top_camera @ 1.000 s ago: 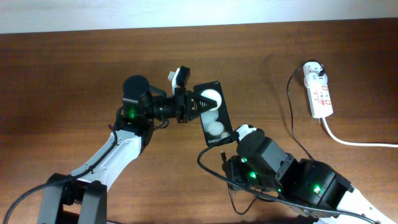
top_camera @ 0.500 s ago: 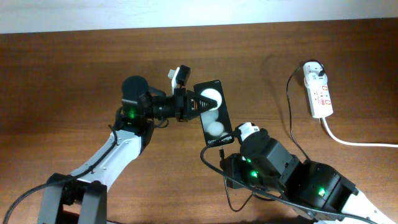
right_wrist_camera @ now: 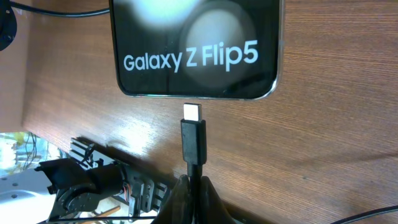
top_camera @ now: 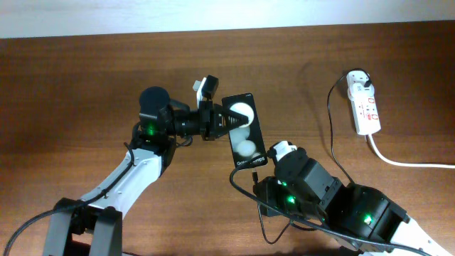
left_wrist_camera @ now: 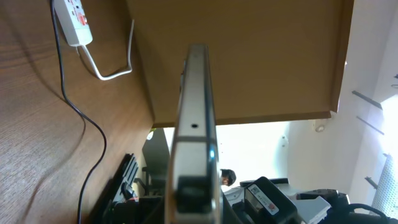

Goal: Plug charger to phone and switch on socket
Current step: 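Bring the USB-C plug up to the phone's bottom port, then push the plug into the phone port, lowering the phone onto it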

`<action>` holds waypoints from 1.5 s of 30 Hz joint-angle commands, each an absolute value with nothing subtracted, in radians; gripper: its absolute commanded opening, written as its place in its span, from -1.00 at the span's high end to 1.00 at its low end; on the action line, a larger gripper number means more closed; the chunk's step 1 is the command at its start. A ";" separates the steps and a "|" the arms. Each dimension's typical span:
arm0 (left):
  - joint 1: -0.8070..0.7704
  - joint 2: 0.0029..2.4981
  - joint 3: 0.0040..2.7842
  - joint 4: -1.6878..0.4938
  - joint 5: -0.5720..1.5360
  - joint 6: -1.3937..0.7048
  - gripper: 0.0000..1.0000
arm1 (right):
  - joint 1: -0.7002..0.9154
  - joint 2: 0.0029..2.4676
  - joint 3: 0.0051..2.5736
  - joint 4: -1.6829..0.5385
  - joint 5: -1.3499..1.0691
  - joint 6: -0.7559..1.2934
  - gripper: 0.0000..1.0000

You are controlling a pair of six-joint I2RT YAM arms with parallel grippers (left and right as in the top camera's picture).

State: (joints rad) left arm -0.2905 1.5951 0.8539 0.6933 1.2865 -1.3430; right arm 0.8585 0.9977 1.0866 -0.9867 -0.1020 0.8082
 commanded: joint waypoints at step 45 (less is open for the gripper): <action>-0.353 1.588 0.865 0.702 1.496 -1.194 1.00 | 0.863 0.943 1.089 -0.919 0.099 0.764 0.21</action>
State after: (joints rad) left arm -0.3309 1.5955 0.8715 0.7006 1.3659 -1.2289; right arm 0.8761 0.9752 1.0679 -0.9131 -0.0082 0.7773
